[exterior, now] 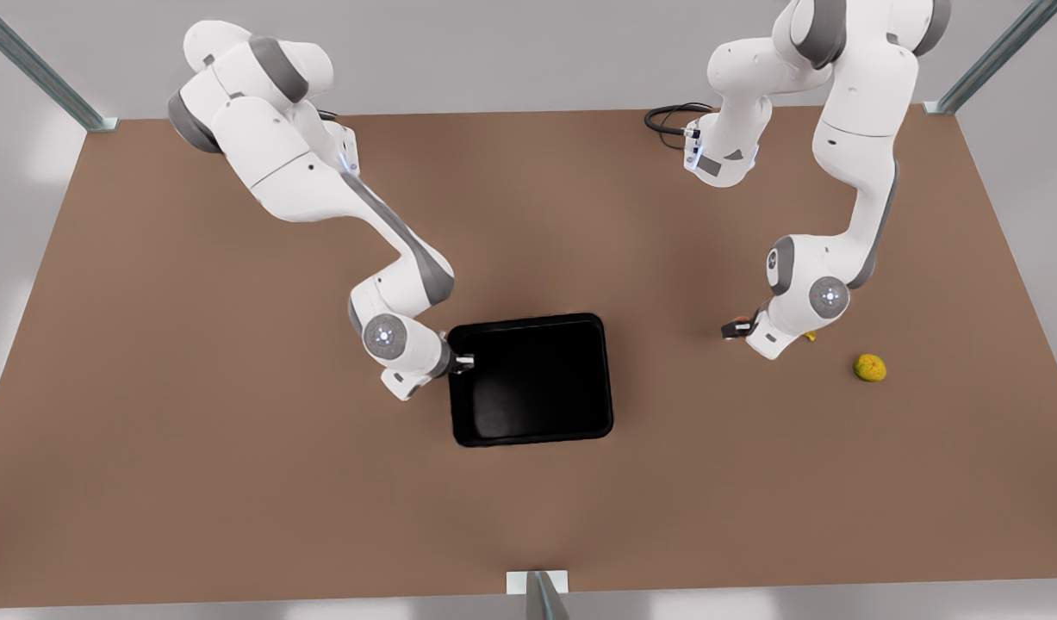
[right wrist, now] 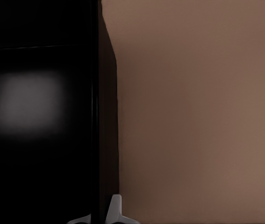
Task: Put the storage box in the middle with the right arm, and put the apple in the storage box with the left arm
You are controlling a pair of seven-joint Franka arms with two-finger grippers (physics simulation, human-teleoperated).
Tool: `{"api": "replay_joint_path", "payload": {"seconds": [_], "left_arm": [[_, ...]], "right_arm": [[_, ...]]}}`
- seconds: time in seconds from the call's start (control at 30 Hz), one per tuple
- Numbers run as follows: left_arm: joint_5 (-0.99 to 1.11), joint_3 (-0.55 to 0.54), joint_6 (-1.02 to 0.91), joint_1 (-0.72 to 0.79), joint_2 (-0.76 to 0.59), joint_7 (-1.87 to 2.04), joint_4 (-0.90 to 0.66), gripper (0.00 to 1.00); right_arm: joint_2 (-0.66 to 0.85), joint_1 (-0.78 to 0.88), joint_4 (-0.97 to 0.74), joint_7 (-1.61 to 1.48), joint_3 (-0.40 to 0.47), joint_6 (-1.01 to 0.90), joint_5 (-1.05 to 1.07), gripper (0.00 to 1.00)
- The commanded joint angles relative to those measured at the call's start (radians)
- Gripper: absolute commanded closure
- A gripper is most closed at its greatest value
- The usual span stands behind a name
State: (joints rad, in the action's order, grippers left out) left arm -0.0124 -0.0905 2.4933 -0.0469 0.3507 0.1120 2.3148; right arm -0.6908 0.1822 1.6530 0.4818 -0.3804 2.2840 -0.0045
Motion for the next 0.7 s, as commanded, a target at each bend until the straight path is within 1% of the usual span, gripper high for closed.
{"api": "replay_joint_path", "payload": {"seconds": [0.0,0.1,0.17,0.2,0.23,0.27,0.33,0.37,0.4,0.43,0.47,0.5,0.53,0.6,0.63,0.67], "left_arm": [[0.002,0.000,-0.001,0.001,-0.002,0.000,0.008,0.00],[0.002,-0.002,-0.001,0.001,0.008,0.000,0.012,0.00],[0.002,-0.002,0.001,-0.001,0.022,0.000,0.011,0.00],[0.002,-0.002,0.001,0.001,0.028,0.000,0.009,0.00],[0.002,-0.002,0.001,-0.001,0.030,0.000,0.008,0.00],[0.002,-0.002,0.001,-0.001,0.031,0.000,0.006,0.00],[0.002,-0.002,-0.001,-0.001,0.036,0.000,0.005,0.00],[0.002,-0.002,0.001,-0.001,0.036,0.000,0.005,0.00],[0.002,-0.002,0.001,-0.001,0.037,0.000,0.003,0.01],[0.002,-0.002,-0.001,-0.001,0.039,0.000,0.001,0.09],[0.002,-0.002,-0.001,-0.001,0.039,0.000,0.001,0.16],[0.003,-0.002,-0.001,-0.001,0.039,0.000,0.001,0.20],[0.003,-0.002,-0.001,-0.001,0.039,0.000,0.001,0.23],[0.002,-0.002,-0.001,-0.002,0.039,0.000,0.000,0.26],[0.003,-0.002,-0.001,-0.002,0.039,0.000,0.000,0.27],[0.003,-0.002,-0.001,-0.001,0.039,0.000,0.000,0.29]], "right_arm": [[-0.003,-0.004,-0.001,-0.002,0.000,0.000,-0.002,0.00],[0.005,-0.015,-0.004,0.006,-0.002,-0.012,0.008,0.00],[0.071,-0.072,0.007,0.038,-0.014,-0.089,0.011,0.00],[0.120,-0.168,0.010,0.031,-0.064,-0.153,0.011,0.00],[0.152,-0.337,0.011,-0.031,-0.158,-0.244,0.011,0.00],[0.209,-0.455,0.011,-0.139,-0.172,-0.330,0.008,0.00],[0.321,-0.676,0.005,-0.365,-0.170,-0.495,-0.040,0.00],[0.349,-0.767,-0.002,-0.442,-0.169,-0.557,-0.081,0.00],[0.361,-0.814,-0.002,-0.480,-0.167,-0.575,-0.114,0.00],[0.364,-0.857,-0.012,-0.516,-0.163,-0.601,-0.126,0.00],[0.364,-0.874,-0.035,-0.519,-0.161,-0.609,-0.127,0.00],[0.364,-0.883,-0.064,-0.519,-0.156,-0.610,-0.129,0.00],[0.363,-0.897,-0.099,-0.517,-0.156,-0.629,-0.129,0.00],[0.363,-0.894,-0.122,-0.506,-0.158,-0.621,-0.143,0.00],[0.361,-0.868,-0.165,-0.506,-0.158,-0.633,-0.137,0.00],[0.404,-0.719,-0.168,-0.520,-0.036,-0.637,-0.134,0.00]]}}
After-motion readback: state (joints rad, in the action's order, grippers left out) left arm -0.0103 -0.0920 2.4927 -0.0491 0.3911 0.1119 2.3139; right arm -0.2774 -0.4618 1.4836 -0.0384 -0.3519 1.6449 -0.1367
